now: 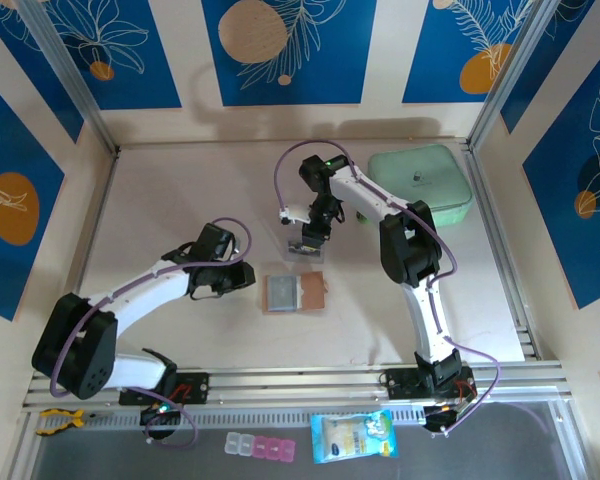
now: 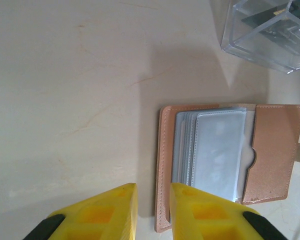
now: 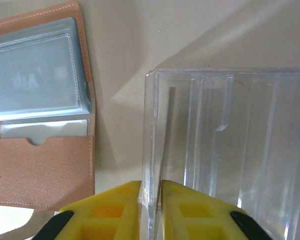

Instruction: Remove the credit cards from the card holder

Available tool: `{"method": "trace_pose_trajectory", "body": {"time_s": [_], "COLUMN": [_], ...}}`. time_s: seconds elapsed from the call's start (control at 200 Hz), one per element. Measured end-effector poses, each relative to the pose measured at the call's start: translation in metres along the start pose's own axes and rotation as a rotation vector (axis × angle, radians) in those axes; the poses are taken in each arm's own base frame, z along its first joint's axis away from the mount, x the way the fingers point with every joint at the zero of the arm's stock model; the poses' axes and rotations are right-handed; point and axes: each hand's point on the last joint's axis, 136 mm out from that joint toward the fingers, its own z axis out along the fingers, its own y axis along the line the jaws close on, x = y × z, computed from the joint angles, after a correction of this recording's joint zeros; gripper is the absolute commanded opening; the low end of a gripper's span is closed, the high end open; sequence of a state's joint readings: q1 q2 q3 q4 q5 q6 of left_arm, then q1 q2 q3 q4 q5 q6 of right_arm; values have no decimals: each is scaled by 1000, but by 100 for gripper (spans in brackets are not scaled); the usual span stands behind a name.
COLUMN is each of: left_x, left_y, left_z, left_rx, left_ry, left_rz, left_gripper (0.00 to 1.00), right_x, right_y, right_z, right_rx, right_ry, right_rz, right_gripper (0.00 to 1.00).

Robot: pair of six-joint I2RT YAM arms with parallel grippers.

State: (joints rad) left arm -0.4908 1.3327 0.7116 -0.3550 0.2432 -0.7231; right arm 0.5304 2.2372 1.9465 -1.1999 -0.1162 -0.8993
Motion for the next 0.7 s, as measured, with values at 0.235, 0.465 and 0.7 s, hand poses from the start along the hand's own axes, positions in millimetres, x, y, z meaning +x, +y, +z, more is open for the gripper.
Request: {"method": "trace_pose_trajectory", "body": {"time_s": [0.235, 0.465, 0.7], "left_x": [-1, -2, -4], "left_y": [-3, -6, -11], "left_z": [-1, -1, -1], "left_rx": [11, 26, 51], "left_ry": [2, -3, -5], "left_rz": [1, 3, 8], "left_gripper": [25, 25, 25], "right_x": [-9, -16, -15], "right_y": [-17, -11, -11], "right_z": [-31, -61, -29], "right_rx": [168, 305, 334], "right_ry": [-21, -87, -79], "right_rz": [10, 34, 78], "right_gripper": [19, 14, 18]}}
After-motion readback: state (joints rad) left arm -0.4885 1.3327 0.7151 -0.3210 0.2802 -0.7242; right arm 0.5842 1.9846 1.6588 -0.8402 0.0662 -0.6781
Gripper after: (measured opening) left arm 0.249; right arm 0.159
